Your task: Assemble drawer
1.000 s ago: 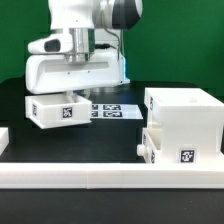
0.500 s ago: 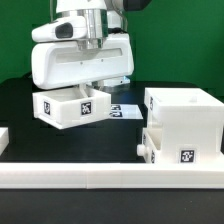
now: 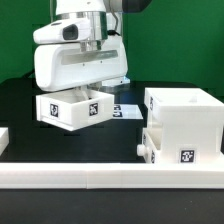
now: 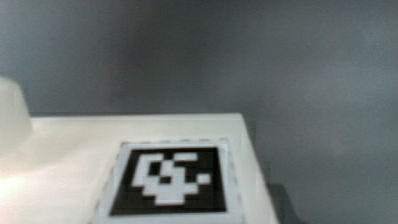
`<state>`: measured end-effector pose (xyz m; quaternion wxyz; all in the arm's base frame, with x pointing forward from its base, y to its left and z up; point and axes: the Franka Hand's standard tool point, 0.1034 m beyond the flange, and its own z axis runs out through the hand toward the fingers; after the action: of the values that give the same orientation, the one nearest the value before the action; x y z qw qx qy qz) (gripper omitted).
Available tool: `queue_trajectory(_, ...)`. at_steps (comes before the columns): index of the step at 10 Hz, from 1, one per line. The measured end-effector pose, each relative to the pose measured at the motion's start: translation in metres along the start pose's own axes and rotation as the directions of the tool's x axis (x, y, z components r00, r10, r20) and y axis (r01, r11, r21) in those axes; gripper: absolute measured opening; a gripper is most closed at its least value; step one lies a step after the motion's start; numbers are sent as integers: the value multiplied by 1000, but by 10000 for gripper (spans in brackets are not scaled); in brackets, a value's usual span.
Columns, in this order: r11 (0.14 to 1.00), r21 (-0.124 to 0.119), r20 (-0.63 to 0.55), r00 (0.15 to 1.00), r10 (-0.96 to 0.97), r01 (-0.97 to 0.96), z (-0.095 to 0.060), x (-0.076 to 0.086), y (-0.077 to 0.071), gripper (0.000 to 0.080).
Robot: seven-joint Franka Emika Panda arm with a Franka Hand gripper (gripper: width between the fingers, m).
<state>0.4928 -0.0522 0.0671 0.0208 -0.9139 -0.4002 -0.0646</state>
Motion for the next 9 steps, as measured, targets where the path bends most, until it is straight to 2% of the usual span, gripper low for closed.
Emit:
queue_trajectory(1, 990, 0, 4, 990, -142, 142, 2, 1, 2, 42)
queue_trajectory(3, 948, -4, 15, 948, -319, 319, 1, 17, 10, 42)
queue_trajectory(5, 880, 5, 37, 879, -475, 475, 6, 32, 10, 42)
queue_trajectory(6, 844, 8, 41, 843, -536, 536, 8, 33, 10, 42)
queue_trajectory(9, 839, 10, 41, 838, -544, 544, 8, 32, 10, 42)
